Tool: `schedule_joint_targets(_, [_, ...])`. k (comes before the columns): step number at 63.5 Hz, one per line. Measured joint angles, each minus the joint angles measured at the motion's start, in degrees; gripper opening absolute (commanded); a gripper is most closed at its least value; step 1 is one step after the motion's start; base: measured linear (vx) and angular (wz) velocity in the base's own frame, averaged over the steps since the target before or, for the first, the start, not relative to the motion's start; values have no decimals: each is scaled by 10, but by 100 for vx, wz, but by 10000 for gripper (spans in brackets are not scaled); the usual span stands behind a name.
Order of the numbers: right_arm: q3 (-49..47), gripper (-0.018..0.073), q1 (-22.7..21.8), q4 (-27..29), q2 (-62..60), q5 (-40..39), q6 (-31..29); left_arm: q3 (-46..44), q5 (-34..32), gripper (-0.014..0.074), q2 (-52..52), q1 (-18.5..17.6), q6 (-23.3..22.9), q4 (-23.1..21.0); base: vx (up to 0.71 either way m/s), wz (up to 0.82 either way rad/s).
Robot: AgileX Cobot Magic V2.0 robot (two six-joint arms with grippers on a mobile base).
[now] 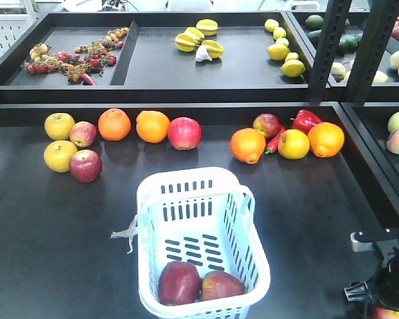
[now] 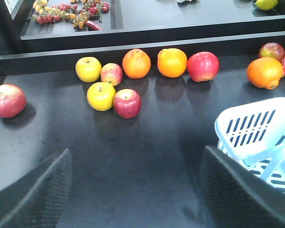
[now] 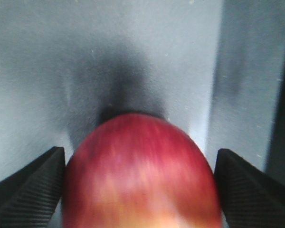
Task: Pick three apples into basket with both arms
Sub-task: 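Lift the third red apple with the right gripper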
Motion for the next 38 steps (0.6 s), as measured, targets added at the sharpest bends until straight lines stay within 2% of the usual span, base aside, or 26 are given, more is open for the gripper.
schedule_joint_targets(20, [0,359,0,3,5,-1,11,0,0,544,0,0,0,0,0,0])
schedule_joint_targets(31, [0,341,0,10,4,2,39,0,0,544,0,0,0,0,0,0])
schedule_joint_targets(38, [2,341,0,36,-7,1,45,0,0,544,0,0,0,0,0,0])
